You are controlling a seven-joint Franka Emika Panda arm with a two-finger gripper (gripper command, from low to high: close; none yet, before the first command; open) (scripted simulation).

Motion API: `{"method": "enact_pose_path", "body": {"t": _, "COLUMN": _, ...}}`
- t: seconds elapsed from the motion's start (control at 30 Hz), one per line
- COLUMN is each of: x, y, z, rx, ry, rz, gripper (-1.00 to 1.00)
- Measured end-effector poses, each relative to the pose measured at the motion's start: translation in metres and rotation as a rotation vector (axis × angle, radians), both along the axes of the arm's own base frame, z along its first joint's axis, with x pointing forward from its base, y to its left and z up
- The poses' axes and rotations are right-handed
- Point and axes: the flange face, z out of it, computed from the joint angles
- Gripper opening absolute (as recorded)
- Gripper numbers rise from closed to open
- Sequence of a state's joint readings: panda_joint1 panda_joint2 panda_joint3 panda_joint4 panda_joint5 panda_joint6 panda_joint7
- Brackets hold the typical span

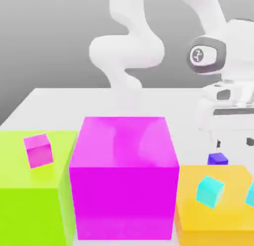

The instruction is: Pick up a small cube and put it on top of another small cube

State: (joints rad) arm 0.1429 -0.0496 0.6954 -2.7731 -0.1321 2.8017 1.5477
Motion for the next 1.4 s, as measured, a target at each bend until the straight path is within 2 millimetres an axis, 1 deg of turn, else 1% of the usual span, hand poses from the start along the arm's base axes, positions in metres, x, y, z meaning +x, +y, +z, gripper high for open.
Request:
{"method": "enact_pose_path", "body": {"t": 0.07, "x": -0.038, "y": 0.005, "z": -0.029, "rx": 0.0, "ry": 0.07, "rz": 0.01, "gripper": 0.0}}
{"method": "enact_pose_path", "body": {"t": 0.1, "x": -0.049, "y": 0.008, "z": -0.036, "rx": 0.002, "ry": 0.086, "rz": 0.019, "gripper": 0.0}}
{"method": "enact_pose_path", "body": {"t": 0.2, "x": -0.053, "y": 0.01, "z": -0.048, "rx": 0.012, "ry": 0.099, "rz": 0.008, "gripper": 0.0}}
{"method": "enact_pose_path", "body": {"t": 0.4, "x": -0.053, "y": 0.014, "z": -0.072, "rx": 0.02, "ry": 0.102, "rz": 0.004, "gripper": 0.0}}
{"method": "enact_pose_path", "body": {"t": 0.6, "x": -0.055, "y": 0.007, "z": -0.103, "rx": 0.004, "ry": 0.103, "rz": 0.007, "gripper": 0.0}}
{"method": "enact_pose_path", "body": {"t": 0.63, "x": -0.055, "y": 0.006, "z": -0.107, "rx": 0.002, "ry": 0.103, "rz": 0.008, "gripper": -1.0}}
{"method": "enact_pose_path", "body": {"t": 0.87, "x": -0.055, "y": 0.006, "z": -0.106, "rx": 0.004, "ry": 0.103, "rz": 0.008, "gripper": -1.0}}
{"method": "enact_pose_path", "body": {"t": 1.13, "x": -0.053, "y": 0.014, "z": -0.068, "rx": 0.022, "ry": 0.102, "rz": 0.004, "gripper": -1.0}}
{"method": "enact_pose_path", "body": {"t": 1.37, "x": -0.055, "y": 0.008, "z": -0.044, "rx": 0.006, "ry": 0.101, "rz": 0.009, "gripper": -1.0}}
{"method": "enact_pose_path", "body": {"t": 1.4, "x": -0.048, "y": 0.005, "z": -0.04, "rx": 0.002, "ry": 0.099, "rz": -0.014, "gripper": -1.0}}
